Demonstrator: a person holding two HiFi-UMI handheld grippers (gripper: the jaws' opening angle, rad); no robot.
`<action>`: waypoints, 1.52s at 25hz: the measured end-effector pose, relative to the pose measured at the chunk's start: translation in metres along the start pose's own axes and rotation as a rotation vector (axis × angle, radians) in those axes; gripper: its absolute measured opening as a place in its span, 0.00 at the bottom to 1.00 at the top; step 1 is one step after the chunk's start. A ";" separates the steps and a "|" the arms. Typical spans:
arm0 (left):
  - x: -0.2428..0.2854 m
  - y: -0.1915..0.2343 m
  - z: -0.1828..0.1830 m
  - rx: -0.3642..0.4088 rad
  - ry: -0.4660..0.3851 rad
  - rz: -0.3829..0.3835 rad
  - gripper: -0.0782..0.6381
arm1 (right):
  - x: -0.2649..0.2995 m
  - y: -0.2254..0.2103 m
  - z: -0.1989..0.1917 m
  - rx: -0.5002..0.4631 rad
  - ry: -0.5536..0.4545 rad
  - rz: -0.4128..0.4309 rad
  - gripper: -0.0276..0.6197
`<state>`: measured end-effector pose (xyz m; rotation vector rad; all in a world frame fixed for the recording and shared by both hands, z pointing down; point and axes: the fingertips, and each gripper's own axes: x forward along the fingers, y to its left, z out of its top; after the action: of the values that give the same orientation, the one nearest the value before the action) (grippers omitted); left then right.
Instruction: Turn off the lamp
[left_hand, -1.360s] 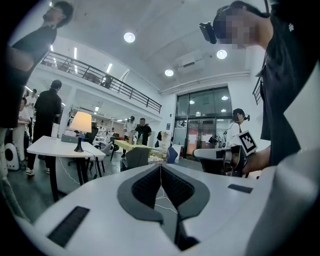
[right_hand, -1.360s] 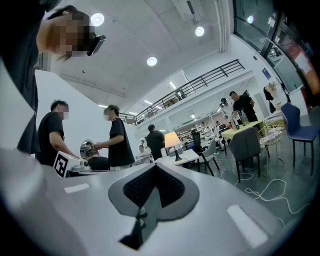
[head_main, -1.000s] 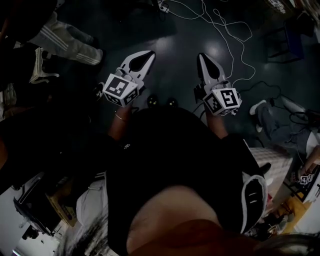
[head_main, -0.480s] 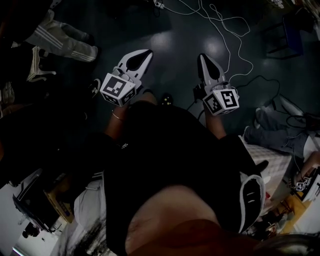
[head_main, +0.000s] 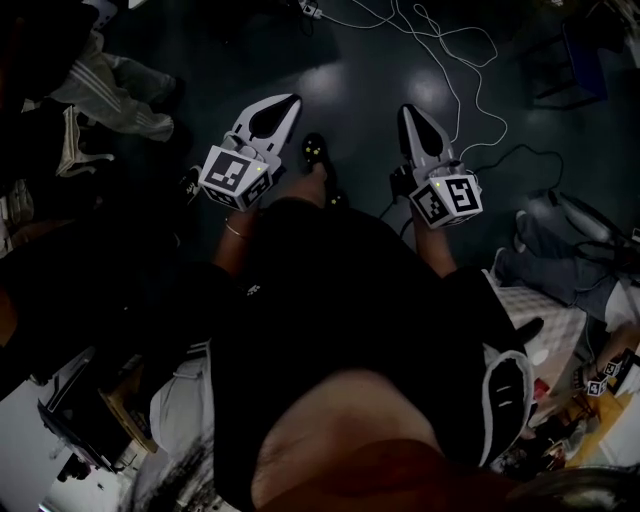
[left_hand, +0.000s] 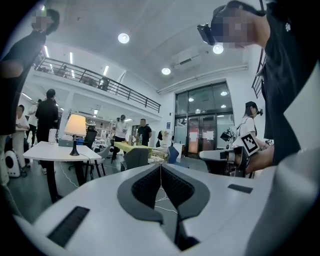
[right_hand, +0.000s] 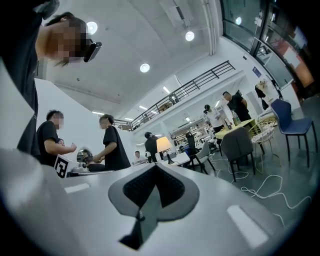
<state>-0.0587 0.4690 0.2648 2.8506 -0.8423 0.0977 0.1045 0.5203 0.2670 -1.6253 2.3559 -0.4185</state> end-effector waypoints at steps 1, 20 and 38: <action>0.005 0.003 0.000 0.008 -0.004 -0.008 0.12 | 0.002 -0.002 0.002 -0.003 -0.004 -0.005 0.04; 0.092 0.087 0.009 0.016 0.007 -0.050 0.12 | 0.095 -0.054 0.010 -0.008 0.020 -0.022 0.05; 0.111 0.186 0.036 -0.003 -0.012 0.007 0.12 | 0.199 -0.059 0.021 -0.019 0.060 0.008 0.04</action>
<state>-0.0666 0.2498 0.2681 2.8488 -0.8541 0.0798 0.0943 0.3119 0.2614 -1.6325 2.4162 -0.4501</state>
